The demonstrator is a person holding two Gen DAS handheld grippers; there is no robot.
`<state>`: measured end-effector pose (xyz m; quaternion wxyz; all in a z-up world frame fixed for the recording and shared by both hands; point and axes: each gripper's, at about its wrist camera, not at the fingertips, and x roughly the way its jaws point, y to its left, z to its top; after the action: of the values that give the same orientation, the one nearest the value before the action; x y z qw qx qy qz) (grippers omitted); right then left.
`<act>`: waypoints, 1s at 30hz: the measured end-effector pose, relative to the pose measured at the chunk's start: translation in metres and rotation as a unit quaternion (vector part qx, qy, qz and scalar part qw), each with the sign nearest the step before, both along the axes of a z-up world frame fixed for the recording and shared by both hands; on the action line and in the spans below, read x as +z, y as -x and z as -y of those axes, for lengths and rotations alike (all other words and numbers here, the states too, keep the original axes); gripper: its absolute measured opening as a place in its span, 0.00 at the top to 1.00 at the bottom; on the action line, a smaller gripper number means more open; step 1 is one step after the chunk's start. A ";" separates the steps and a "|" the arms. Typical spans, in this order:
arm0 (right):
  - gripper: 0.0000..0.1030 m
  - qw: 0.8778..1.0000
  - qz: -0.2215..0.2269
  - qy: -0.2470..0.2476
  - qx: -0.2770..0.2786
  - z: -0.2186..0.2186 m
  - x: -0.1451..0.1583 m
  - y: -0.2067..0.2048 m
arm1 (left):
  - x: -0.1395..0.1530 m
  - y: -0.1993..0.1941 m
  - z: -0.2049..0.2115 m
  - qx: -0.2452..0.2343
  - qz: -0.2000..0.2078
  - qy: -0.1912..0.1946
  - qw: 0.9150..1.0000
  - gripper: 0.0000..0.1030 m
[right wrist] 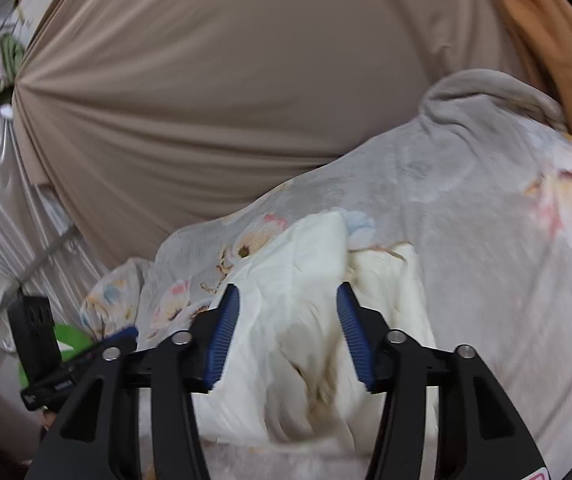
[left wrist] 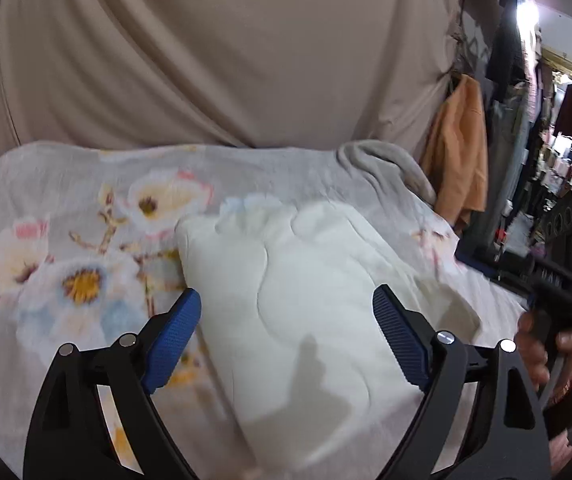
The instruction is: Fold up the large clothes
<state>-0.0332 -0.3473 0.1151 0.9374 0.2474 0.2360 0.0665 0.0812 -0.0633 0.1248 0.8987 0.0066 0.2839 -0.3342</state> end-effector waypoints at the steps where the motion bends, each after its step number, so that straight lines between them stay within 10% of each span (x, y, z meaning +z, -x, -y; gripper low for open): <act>1: 0.46 1.000 -0.027 0.009 0.012 -0.007 -0.005 -0.022 | -0.002 -0.010 0.007 0.008 -0.002 -0.004 1.000 0.17; 3: 0.46 0.996 -0.083 0.028 0.017 -0.019 -0.022 -0.052 | -0.009 -0.025 0.020 0.019 -0.018 -0.005 1.000 0.17; 5: 0.83 0.992 -0.119 0.044 0.027 -0.025 -0.040 -0.070 | -0.012 -0.032 0.023 0.023 -0.031 0.002 0.999 0.18; 7: 0.90 0.995 -0.086 0.019 0.041 -0.021 -0.039 -0.059 | -0.010 -0.026 0.024 0.013 -0.027 0.012 0.999 0.18; 10: 0.92 0.999 -0.029 0.007 0.044 -0.009 -0.028 -0.023 | -0.011 -0.017 0.034 0.007 -0.011 0.000 1.000 0.18; 15: 0.92 0.993 -0.103 -0.041 0.031 0.019 -0.100 -0.026 | -0.062 -0.020 0.073 -0.019 -0.042 -0.069 0.997 0.18; 18: 0.93 0.992 -0.106 -0.065 0.037 0.024 -0.110 -0.025 | -0.087 -0.012 0.089 0.011 0.009 -0.121 0.993 0.14; 24: 0.80 0.997 -0.050 -0.063 -0.011 0.051 -0.064 0.010 | -0.089 -0.020 0.077 0.023 -0.014 -0.093 0.995 0.13; 30: 0.78 0.987 -0.141 -0.077 0.011 0.063 -0.099 -0.028 | -0.088 -0.016 0.081 0.031 -0.004 -0.098 0.995 0.12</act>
<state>-0.0048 -0.4098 0.0159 0.8719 0.3230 0.3631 0.0594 0.0977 -0.1438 0.0371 0.9022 0.0845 0.3194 -0.2772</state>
